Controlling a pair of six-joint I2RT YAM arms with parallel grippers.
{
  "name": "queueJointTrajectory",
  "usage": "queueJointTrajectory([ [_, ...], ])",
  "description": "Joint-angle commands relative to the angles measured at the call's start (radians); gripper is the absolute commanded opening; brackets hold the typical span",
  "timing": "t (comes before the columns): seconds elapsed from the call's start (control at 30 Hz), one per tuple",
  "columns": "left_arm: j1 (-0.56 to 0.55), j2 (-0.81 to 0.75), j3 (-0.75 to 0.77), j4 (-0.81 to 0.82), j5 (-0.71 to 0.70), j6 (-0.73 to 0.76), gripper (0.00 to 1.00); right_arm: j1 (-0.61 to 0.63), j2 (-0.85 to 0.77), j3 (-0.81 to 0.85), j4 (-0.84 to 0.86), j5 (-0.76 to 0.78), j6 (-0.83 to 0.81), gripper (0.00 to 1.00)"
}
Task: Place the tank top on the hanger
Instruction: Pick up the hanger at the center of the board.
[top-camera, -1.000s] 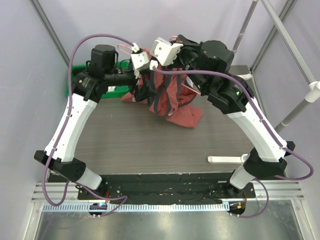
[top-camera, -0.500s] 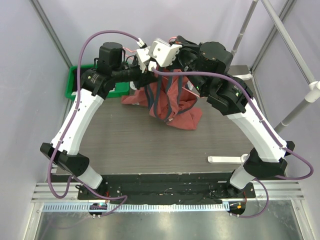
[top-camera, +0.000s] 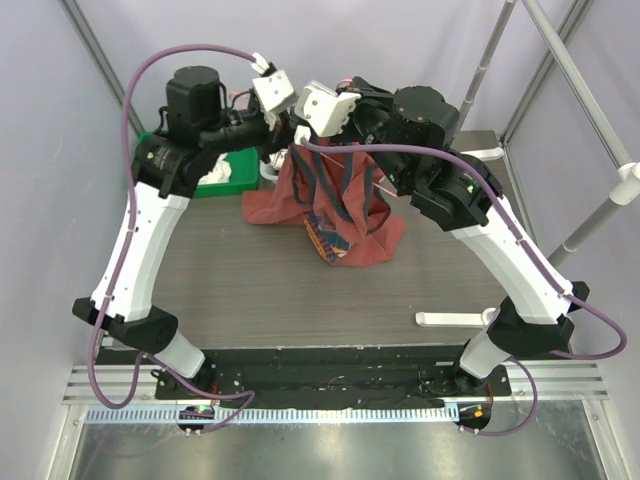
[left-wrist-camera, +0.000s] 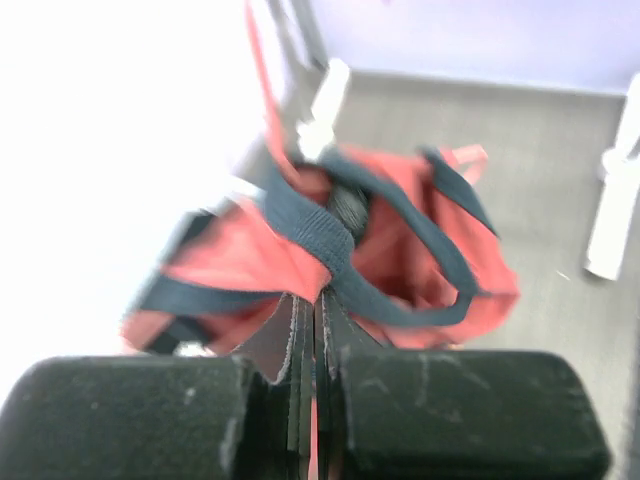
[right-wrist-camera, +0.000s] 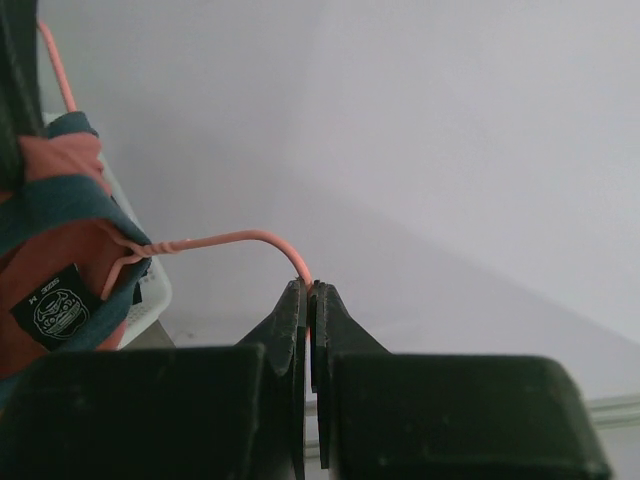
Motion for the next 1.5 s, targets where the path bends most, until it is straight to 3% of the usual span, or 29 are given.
queueJointTrajectory([
  [0.0,-0.003,-0.041,0.129,0.019,-0.062,0.049,0.00,0.005,-0.041,-0.005,0.029,0.019,0.020,0.01],
  [0.47,-0.005,-0.047,0.074,-0.037,-0.248,0.250,0.01,0.011,-0.025,0.122,-0.033,-0.036,0.040,0.01],
  [0.7,-0.011,-0.042,0.062,0.013,-0.315,0.258,0.04,0.014,-0.019,0.136,-0.062,-0.056,0.063,0.01],
  [0.77,-0.012,-0.041,0.065,0.027,-0.326,0.243,0.24,0.014,-0.016,0.133,-0.069,-0.058,0.067,0.01],
  [0.8,-0.012,-0.041,0.065,0.027,-0.328,0.241,0.58,0.015,-0.015,0.135,-0.073,-0.058,0.069,0.01],
  [0.9,-0.012,-0.048,0.069,0.027,-0.326,0.235,0.99,0.015,-0.012,0.132,-0.073,-0.059,0.063,0.01],
  [1.23,-0.011,-0.053,0.132,-0.011,-0.317,0.279,1.00,0.015,-0.007,0.115,-0.099,-0.045,0.050,0.01],
  [1.47,-0.011,-0.027,0.123,-0.174,-0.168,0.387,1.00,0.015,0.011,0.107,-0.181,-0.058,0.047,0.01],
])
